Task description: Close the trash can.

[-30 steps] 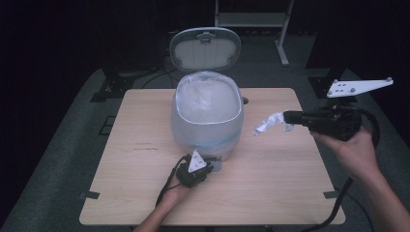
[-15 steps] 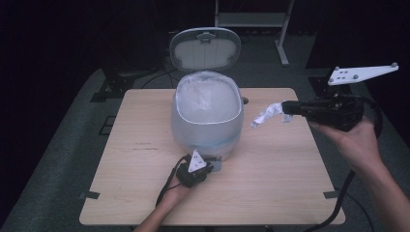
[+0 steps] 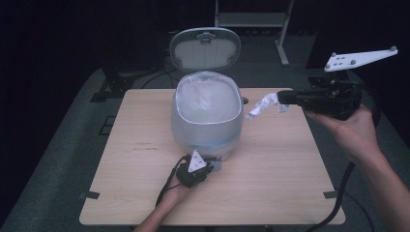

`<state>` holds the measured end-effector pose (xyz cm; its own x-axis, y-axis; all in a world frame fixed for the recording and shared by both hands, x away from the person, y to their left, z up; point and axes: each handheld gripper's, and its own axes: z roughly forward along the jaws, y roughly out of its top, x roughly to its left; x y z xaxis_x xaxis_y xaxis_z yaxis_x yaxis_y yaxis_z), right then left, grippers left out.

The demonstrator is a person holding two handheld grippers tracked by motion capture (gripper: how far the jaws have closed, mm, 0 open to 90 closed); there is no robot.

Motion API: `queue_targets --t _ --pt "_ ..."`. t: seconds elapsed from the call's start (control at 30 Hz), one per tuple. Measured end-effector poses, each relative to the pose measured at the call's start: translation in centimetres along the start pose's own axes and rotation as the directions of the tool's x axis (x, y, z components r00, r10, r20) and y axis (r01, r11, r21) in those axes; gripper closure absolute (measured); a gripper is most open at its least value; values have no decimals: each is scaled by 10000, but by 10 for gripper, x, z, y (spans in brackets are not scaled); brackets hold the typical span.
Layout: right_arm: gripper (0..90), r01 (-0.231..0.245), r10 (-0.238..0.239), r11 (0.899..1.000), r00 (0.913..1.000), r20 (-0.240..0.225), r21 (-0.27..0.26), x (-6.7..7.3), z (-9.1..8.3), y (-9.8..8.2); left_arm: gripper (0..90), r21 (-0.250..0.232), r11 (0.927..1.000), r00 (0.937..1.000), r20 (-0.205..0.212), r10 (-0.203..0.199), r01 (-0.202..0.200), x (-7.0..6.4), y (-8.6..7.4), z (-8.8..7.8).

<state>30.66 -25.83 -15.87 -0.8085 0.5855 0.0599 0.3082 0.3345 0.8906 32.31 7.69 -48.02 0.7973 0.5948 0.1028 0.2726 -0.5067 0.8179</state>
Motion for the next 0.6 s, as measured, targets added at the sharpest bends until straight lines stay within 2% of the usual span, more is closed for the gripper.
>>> queue_targets --t 0.6 --pt "875 175 -175 9998 9998 -81 53 1 13 28 784 3 10000 10000 0 -1 1 0 0 0"
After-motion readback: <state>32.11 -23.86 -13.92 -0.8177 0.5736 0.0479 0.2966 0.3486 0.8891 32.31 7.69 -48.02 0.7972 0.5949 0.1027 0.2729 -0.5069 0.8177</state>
